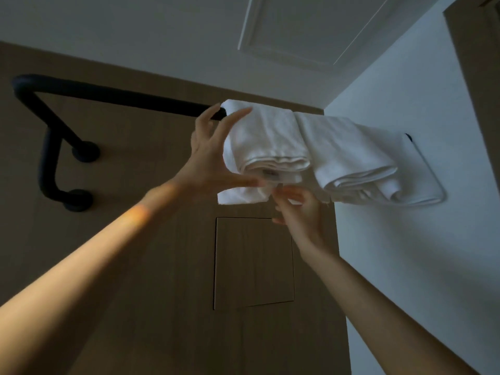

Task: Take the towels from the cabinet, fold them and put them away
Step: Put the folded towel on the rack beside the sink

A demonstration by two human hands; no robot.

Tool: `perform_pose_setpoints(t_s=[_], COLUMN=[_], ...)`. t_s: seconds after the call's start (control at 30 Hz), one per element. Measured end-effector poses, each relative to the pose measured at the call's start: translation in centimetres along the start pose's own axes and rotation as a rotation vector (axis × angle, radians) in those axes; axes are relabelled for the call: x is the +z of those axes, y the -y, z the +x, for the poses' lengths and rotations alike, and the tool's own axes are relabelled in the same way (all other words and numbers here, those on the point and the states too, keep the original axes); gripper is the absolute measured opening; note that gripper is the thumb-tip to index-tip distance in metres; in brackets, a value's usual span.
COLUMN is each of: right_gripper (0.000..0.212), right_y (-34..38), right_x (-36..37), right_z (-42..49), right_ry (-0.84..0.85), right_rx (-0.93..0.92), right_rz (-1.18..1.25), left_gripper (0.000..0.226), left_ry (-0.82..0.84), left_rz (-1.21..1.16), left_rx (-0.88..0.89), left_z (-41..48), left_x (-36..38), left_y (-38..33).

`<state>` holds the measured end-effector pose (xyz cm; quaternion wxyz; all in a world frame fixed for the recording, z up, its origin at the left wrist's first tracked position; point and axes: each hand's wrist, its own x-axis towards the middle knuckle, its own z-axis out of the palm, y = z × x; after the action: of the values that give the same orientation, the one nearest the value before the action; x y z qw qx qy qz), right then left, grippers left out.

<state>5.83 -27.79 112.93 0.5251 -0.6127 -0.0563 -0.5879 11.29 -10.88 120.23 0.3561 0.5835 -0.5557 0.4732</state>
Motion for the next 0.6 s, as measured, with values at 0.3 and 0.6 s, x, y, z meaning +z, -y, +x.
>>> perform_pose_setpoints(t_s=[0.3,0.6], right_gripper=[0.046,0.013], right_y=[0.3,-0.8], right_x=[3.2,2.4], right_z=[1.1,1.8], right_ry=[0.062,-0.095], right_rx=[0.124,0.331], right_rz=[0.035,0.236], left_gripper=[0.048,0.039], left_ry=[0.084,-0.013], left_rz=[0.431,0.281], left_rx=[0.299,0.228], left_z=[2.1,2.9], left_x=[-1.1,-0.8], left_y=[1.6,2.0])
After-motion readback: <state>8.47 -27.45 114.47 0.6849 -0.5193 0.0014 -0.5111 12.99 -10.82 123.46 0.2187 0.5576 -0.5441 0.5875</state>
